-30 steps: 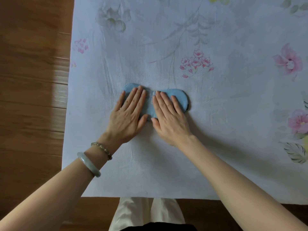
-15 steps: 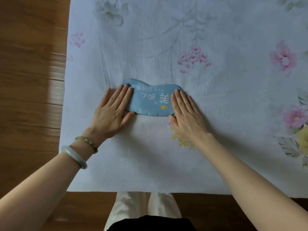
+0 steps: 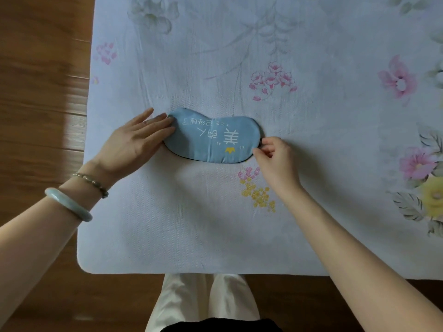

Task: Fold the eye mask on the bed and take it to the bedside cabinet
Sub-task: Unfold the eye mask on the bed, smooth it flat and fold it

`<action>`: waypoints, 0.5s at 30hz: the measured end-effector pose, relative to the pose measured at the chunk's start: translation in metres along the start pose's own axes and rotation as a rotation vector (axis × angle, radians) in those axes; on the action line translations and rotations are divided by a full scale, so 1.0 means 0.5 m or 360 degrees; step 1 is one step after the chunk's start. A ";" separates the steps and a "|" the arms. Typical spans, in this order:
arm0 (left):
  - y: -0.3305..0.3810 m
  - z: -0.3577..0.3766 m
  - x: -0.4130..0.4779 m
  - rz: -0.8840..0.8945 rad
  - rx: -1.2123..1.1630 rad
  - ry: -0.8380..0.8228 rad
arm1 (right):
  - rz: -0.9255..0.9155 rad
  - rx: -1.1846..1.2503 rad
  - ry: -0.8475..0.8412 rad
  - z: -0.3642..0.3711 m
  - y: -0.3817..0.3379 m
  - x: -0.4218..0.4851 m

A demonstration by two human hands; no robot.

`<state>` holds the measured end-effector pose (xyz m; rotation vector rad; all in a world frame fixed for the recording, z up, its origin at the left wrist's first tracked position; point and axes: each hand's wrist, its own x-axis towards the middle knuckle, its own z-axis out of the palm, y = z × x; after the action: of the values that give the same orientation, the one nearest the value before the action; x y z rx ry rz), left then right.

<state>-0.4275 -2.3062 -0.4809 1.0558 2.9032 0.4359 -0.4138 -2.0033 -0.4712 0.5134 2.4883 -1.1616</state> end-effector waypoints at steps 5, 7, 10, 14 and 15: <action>0.024 -0.017 0.002 0.0110 -0.0044 0.0031 | 0.0068 0.0110 0.0040 -0.002 -0.014 0.039; 0.050 -0.020 -0.008 0.0181 -0.0093 0.0034 | -0.0028 0.0042 0.0024 -0.011 -0.032 0.063; 0.114 -0.012 -0.028 0.0268 -0.0198 0.0004 | -0.0170 -0.0001 0.0014 -0.010 -0.077 0.104; 0.202 0.019 -0.029 0.0225 -0.0335 0.0044 | -0.0416 -0.0181 -0.0061 0.021 -0.139 0.144; 0.221 0.027 -0.024 0.0179 -0.0349 0.0073 | -0.0475 -0.0210 -0.0107 0.032 -0.151 0.149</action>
<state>-0.3473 -2.2295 -0.4654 1.1909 2.7609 0.7724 -0.5114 -2.0478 -0.4649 0.0661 2.6217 -1.0854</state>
